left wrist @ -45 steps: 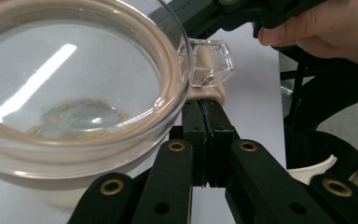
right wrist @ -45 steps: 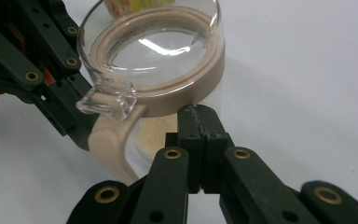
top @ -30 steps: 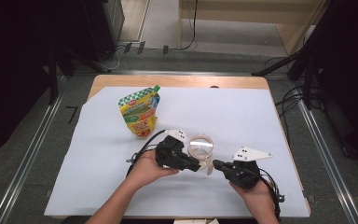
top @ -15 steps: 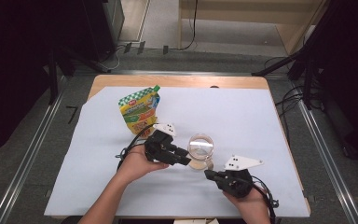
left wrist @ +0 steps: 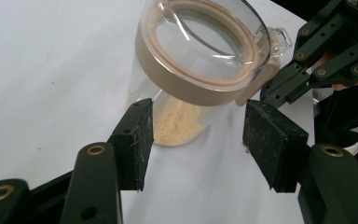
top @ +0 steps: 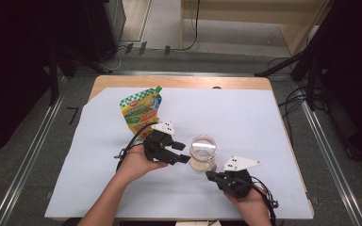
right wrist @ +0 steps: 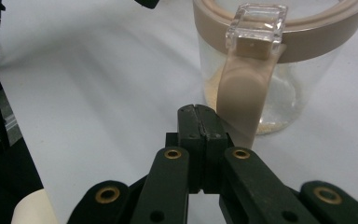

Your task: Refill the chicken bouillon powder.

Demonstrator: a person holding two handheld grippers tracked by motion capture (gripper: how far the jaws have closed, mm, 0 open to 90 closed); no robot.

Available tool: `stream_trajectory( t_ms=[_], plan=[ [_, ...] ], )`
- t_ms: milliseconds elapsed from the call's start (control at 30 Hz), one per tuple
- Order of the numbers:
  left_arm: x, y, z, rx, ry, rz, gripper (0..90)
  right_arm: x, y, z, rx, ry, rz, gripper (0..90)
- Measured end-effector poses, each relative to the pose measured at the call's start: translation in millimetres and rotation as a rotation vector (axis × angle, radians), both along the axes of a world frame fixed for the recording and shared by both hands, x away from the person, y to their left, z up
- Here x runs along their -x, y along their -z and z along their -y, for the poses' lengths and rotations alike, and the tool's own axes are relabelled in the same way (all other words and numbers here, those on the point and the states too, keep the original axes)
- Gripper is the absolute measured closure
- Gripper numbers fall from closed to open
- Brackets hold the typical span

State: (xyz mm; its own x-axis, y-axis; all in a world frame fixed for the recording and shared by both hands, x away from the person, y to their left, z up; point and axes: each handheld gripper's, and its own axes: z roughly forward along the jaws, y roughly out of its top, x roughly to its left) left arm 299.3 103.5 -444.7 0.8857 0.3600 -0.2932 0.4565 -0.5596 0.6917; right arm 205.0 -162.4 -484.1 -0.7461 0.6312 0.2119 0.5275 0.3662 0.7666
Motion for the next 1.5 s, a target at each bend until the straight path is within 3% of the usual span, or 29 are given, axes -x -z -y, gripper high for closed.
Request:
stream_trajectory(
  t_ms=[267, 633, 933, 1100, 1267, 1500],
  plan=[
    [-0.7, 1.3, 0.4, -0.009, -0.002, -0.002, 42.3, -7.2, -1.6, 14.0, -0.011, 0.049, -0.009, 90.0],
    [-0.9, 1.9, 0.6, -0.011, -0.004, 0.000, 41.9, -30.5, -2.5, 46.1, -0.029, 0.117, -0.040, 90.0],
    [-1.3, 2.7, 1.1, -0.008, -0.006, -0.002, 41.9, -49.5, -3.0, 59.0, -0.023, 0.128, -0.047, 90.0],
    [-1.4, 2.6, 1.2, -0.002, -0.002, 0.001, 42.4, -58.7, -1.5, 62.9, -0.048, 0.140, -0.049, 90.0],
    [-1.5, 1.9, 0.9, 0.003, -0.002, 0.010, 42.6, -65.6, -0.4, 62.5, -0.022, 0.170, -0.019, 90.0],
    [-2.1, 3.6, 1.6, -0.003, -0.006, 0.006, 42.6, -78.9, 1.3, 63.5, -0.030, 0.199, -0.010, 90.0]
  ],
)
